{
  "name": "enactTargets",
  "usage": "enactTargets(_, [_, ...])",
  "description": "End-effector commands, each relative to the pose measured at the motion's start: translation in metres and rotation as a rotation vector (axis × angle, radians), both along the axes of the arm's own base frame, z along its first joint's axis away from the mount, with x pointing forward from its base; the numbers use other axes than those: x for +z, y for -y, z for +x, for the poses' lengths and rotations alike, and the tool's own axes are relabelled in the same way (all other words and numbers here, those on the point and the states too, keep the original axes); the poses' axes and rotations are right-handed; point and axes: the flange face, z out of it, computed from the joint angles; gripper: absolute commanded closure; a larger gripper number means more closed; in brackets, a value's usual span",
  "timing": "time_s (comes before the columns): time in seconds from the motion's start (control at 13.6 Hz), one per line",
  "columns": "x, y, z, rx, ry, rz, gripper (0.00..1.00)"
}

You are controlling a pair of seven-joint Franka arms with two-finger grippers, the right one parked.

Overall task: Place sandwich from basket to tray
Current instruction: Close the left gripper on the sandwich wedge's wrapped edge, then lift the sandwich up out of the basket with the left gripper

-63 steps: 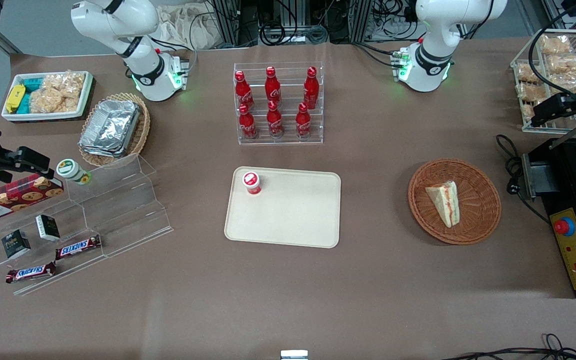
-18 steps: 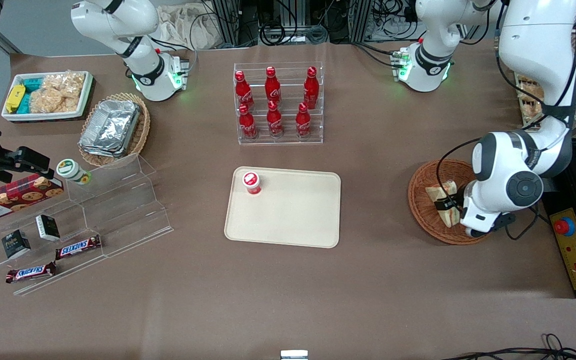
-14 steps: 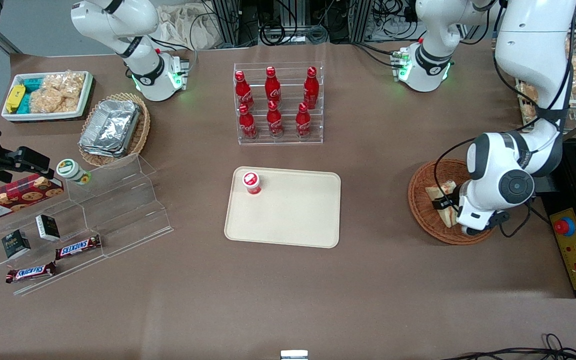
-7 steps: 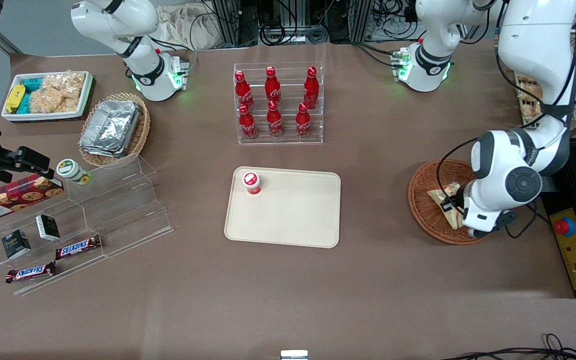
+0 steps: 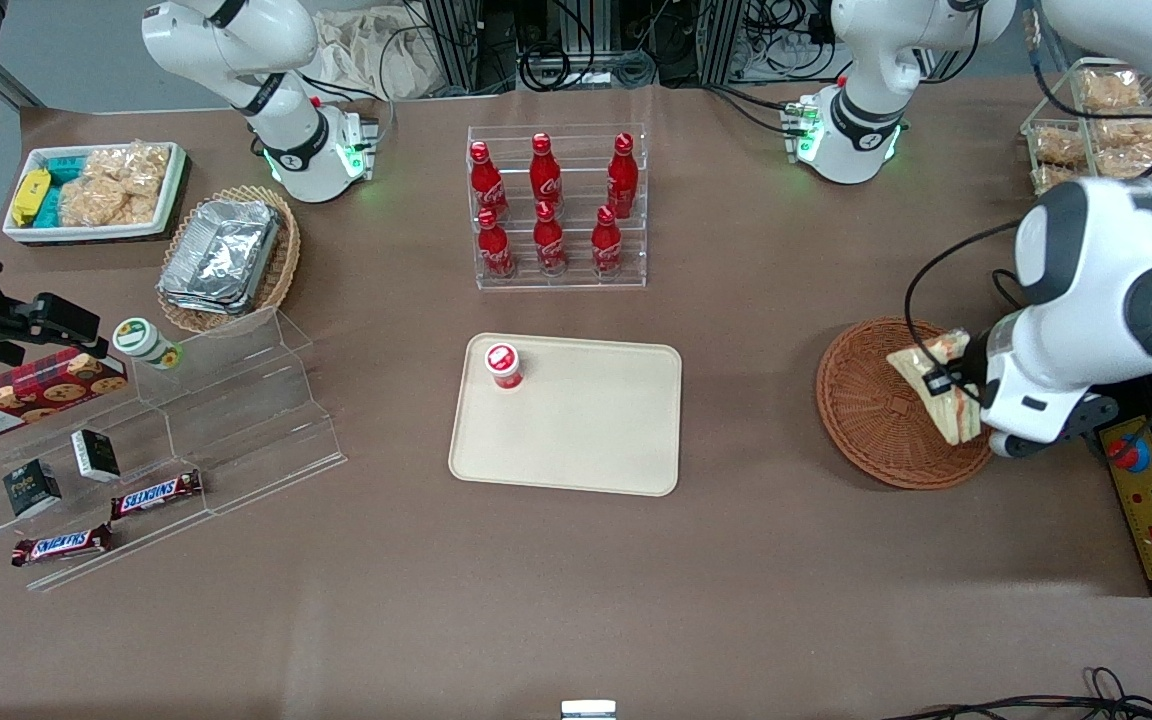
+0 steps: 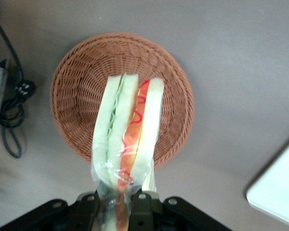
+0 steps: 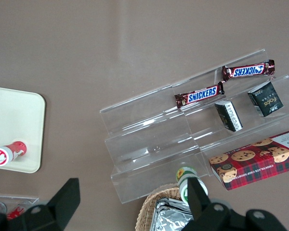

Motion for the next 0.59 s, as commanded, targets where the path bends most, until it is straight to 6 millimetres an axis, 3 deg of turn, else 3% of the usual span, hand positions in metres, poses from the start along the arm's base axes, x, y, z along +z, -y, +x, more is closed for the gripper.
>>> enactTargets(0.0, [0.054, 0.027, -0.009, -0.065, -0.031, 0.010, 0.79])
enactTargets(0.07, [0.075, 0.040, -0.016, -0.087, -0.034, 0.008, 0.79])
enactTargets(0.37, [0.127, 0.095, -0.048, -0.173, -0.034, 0.001, 0.79])
enactTargets(0.51, [0.130, 0.140, -0.061, -0.147, -0.024, 0.004, 0.79])
